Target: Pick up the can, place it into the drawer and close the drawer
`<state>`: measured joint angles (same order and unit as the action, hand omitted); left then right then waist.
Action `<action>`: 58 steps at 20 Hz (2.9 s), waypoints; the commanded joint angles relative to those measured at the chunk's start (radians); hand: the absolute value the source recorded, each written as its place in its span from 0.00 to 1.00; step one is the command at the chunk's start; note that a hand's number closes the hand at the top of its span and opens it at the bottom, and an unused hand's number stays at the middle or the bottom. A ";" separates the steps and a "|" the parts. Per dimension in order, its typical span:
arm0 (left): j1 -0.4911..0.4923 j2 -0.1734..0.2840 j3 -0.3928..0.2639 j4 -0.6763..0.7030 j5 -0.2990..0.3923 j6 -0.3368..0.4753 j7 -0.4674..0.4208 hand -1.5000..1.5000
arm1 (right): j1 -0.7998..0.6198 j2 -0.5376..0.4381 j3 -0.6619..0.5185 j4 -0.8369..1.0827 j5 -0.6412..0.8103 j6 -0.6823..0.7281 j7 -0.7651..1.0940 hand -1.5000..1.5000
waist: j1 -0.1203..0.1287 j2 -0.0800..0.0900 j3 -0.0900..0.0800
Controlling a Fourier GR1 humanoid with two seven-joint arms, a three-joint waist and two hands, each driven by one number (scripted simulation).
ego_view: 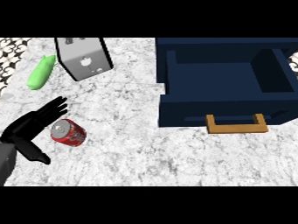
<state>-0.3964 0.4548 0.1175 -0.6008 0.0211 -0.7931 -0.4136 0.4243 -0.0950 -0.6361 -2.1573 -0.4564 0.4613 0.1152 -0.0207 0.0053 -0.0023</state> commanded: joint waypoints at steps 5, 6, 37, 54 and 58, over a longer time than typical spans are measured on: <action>-0.019 -0.009 -0.042 0.179 -0.087 -0.056 -0.240 0.00 | -0.019 0.006 -0.018 0.028 -0.005 0.018 -0.007 0.00 | -0.007 0.004 -0.001; -0.079 -0.018 -0.037 0.203 -0.075 -0.054 -0.167 0.00 | 0.011 0.009 -0.018 -0.080 -0.056 -0.010 0.066 0.00 | -0.011 0.002 -0.001; -0.123 -0.223 0.037 0.134 0.136 -0.025 -0.047 1.00 | 0.046 0.053 -0.082 -0.066 -0.085 0.049 0.053 0.00 | 0.026 -0.012 0.003; -0.076 -0.453 0.005 -0.498 0.264 0.798 0.247 1.00 | 0.053 0.067 -0.061 -0.126 -0.099 0.019 0.109 0.00 | 0.034 -0.014 0.003; -0.150 -0.454 -0.030 -0.670 0.261 0.929 0.437 1.00 | 0.054 0.086 -0.075 -0.111 -0.109 0.014 0.103 0.00 | 0.030 -0.014 0.004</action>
<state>-0.5004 0.0085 0.1139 -1.1081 0.2849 0.0338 -0.1452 0.4900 -0.0196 -0.7091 -2.2693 -0.5632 0.4804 0.2158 0.0104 -0.0098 0.0013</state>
